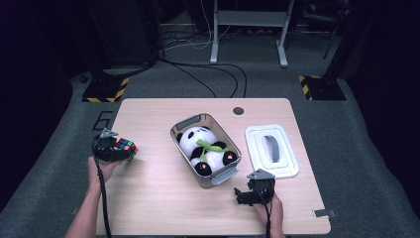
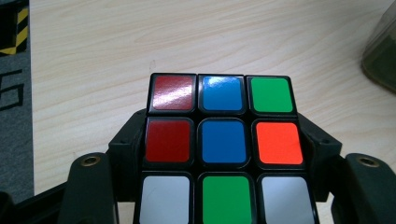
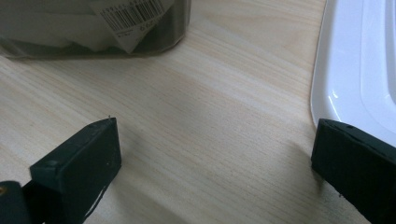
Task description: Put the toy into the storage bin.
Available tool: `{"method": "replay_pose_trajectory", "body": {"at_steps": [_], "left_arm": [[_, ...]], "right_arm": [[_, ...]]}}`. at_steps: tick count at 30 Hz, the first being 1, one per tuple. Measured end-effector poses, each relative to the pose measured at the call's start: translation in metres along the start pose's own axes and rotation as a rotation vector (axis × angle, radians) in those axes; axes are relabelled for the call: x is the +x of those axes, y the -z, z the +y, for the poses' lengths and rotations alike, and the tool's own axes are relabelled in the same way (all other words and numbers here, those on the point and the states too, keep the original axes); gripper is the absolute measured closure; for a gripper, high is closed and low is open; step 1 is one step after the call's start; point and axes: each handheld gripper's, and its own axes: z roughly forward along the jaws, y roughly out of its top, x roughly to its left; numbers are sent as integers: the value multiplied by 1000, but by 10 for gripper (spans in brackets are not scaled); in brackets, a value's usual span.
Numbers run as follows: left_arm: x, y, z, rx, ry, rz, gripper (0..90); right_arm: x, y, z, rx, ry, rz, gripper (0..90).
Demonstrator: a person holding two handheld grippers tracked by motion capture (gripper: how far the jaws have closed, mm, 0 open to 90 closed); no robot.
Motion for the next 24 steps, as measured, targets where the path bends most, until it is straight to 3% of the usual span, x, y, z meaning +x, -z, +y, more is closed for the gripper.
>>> {"method": "replay_pose_trajectory", "body": {"at_steps": [2, 8, 9, 15, 24], "left_arm": [[-2, 1, 1, 4, -22, 1, 339], [-7, 5, 5, 13, -38, -18, 339], [-9, 5, 6, -5, -31, -16, 339], [-18, 16, 15, 10, -62, -44, 339], [-36, 36, 33, -15, -104, -78, 339]], "right_arm": [[0, 0, 0, 0, 0, 0, 8], [0, 0, 0, 0, 0, 0, 8], [0, 0, 0, 0, 0, 0, 8], [0, 0, 0, 0, 0, 0, 8], [0, 0, 0, 0, 0, 0, 8]]}}
